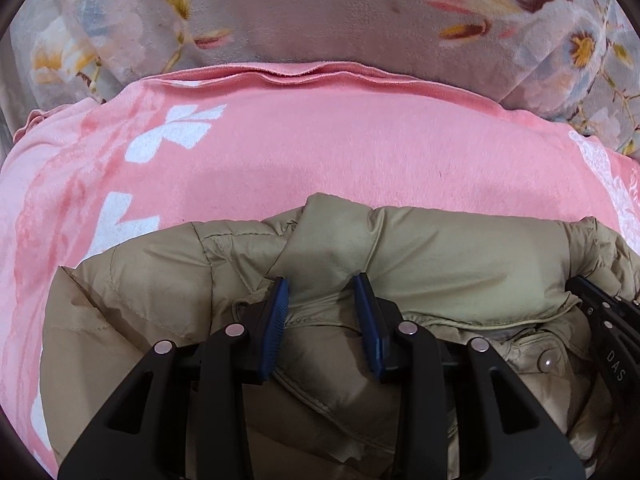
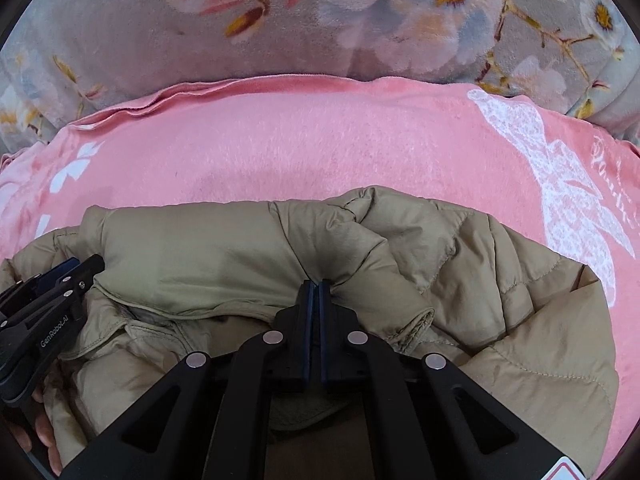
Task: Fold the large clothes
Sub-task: 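Grasp the new folded edge of the jacket with both tools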
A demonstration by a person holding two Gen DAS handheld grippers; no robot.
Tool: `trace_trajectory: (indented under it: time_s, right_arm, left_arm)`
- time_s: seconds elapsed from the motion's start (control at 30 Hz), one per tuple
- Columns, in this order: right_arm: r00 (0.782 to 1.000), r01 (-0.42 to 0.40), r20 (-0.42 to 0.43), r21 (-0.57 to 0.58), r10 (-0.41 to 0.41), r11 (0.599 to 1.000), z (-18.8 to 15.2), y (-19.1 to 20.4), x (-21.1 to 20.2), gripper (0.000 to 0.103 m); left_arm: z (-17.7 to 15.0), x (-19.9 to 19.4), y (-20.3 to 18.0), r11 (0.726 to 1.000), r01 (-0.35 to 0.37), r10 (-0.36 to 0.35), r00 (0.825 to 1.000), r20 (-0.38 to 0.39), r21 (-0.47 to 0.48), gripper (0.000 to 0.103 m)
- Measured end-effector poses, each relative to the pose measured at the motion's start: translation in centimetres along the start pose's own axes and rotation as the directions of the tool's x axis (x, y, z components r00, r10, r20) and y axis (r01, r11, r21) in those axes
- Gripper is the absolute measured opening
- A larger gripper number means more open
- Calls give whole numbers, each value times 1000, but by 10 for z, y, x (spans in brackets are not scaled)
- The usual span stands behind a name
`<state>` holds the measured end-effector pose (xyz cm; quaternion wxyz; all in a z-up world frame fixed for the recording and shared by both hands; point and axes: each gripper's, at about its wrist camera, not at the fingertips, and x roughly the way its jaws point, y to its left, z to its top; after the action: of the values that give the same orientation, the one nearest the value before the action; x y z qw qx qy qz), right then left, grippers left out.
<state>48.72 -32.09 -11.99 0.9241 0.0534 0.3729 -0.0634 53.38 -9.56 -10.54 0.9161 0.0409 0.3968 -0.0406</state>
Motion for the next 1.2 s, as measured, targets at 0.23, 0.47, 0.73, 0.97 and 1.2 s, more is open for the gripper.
trace_trajectory:
  time_s: [0.23, 0.47, 0.73, 0.97, 1.2]
  right_arm:
    - [1000, 4, 2, -4, -4, 1000, -2, -1, 1, 0]
    - [1000, 0, 2, 1, 0, 1000, -2, -1, 1, 0]
    - [1000, -6, 3, 7, 6, 1000, -1, -3, 1, 0]
    - [1000, -8, 4, 11, 8, 1000, -2, -2, 1, 0]
    - [1000, -7, 4, 10, 6, 1000, -2, -2, 1, 0]
  left_arm:
    - [0, 1, -3, 1000, -16, 16, 1000, 2, 10, 33]
    - [-1, 2, -3, 1000, -20, 20, 1000, 4, 13, 33]
    - [-2, 3, -3, 1000, -23, 23, 1000, 6, 14, 33]
    - [-1, 3, -4, 999, -28, 28, 1000, 8, 17, 33]
    - [-2, 4, -5, 999, -34, 34, 999, 12, 21, 33]
